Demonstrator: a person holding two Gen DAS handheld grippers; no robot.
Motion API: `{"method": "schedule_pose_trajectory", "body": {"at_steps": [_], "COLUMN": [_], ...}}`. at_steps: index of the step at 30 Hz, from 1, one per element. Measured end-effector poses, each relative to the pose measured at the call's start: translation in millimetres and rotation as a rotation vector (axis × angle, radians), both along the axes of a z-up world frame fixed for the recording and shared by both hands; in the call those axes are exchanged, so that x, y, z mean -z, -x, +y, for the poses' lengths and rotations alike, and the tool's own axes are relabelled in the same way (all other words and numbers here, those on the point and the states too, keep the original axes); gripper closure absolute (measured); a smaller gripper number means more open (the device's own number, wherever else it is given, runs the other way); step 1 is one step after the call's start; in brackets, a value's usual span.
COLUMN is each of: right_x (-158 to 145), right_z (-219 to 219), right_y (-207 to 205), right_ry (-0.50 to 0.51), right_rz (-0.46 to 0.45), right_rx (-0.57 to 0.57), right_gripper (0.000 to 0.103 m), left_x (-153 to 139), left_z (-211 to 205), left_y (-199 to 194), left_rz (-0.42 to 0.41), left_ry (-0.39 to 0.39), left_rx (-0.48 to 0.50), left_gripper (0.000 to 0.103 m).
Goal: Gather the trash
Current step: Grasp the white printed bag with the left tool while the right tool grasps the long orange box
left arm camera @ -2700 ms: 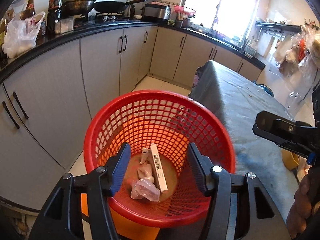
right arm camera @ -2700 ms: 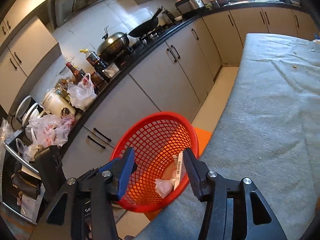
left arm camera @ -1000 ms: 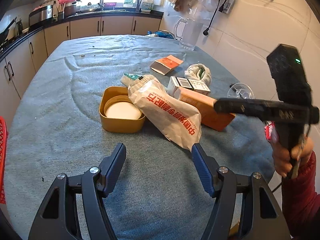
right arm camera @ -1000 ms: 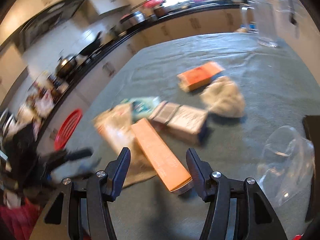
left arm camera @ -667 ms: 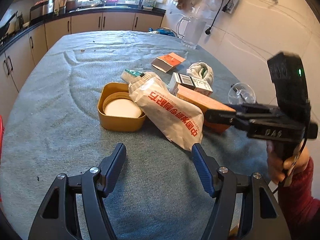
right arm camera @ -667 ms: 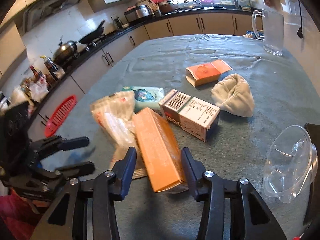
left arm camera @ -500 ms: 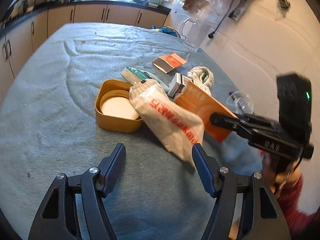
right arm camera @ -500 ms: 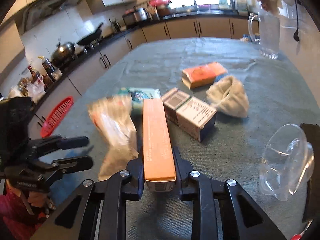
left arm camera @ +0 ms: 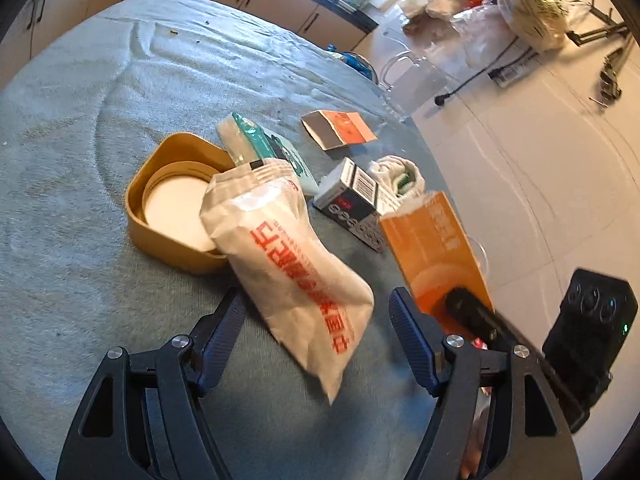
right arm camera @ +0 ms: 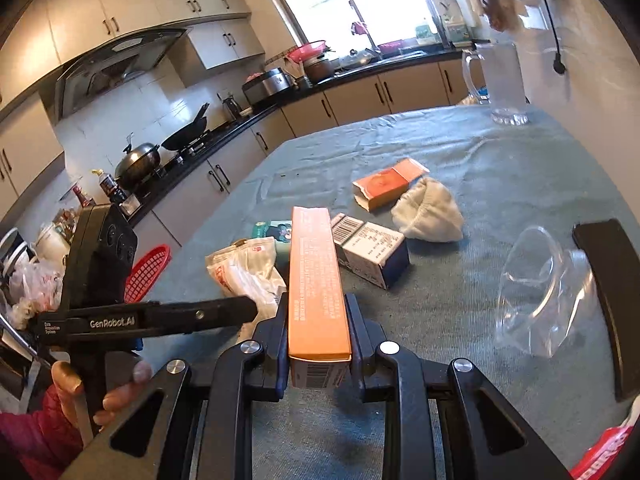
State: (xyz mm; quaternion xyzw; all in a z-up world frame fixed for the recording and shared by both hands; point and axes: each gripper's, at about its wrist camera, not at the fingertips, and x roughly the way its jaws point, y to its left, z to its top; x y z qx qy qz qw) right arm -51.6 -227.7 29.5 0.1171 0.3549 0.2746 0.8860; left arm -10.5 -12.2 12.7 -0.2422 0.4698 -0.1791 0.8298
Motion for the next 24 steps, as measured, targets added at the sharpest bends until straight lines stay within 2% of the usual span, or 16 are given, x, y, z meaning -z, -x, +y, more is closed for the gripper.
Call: {"method": "schedule_pose_trajectory", "body": {"at_steps": [4,6,12,24], "right_x": [7.5,8.3,7.0,-5.8], "right_z": [-9.4,-15.7,-23.3,-9.8], "right_y": [-1.2,-0.7,6.4,12.9], "right_ry": [-0.017,-0.030,-0.048,-0.080], "right_rz": [0.021,0.027,0.024,0.010], "right_rx": [0.023,0.033,0.060,0.078], "right_gripper": [0.077,0.077,0.077,0.077], "left_x": [0.1,-0.4,-4.7,-52.2], "left_z": [-5.5,-5.8,-5.6,22.4], "left_y": [-5.9,-7.5,-4.1,41.3], "left_rz": [-0.025,-0.039,-0.076,-0.295], "left_ry": [-0.037,-0.056,-0.080,-0.151], "left_rx": [-0.024,-0.034,-0.029,-0.022], "left_gripper": [0.031,0.040,0.044,0.044]}}
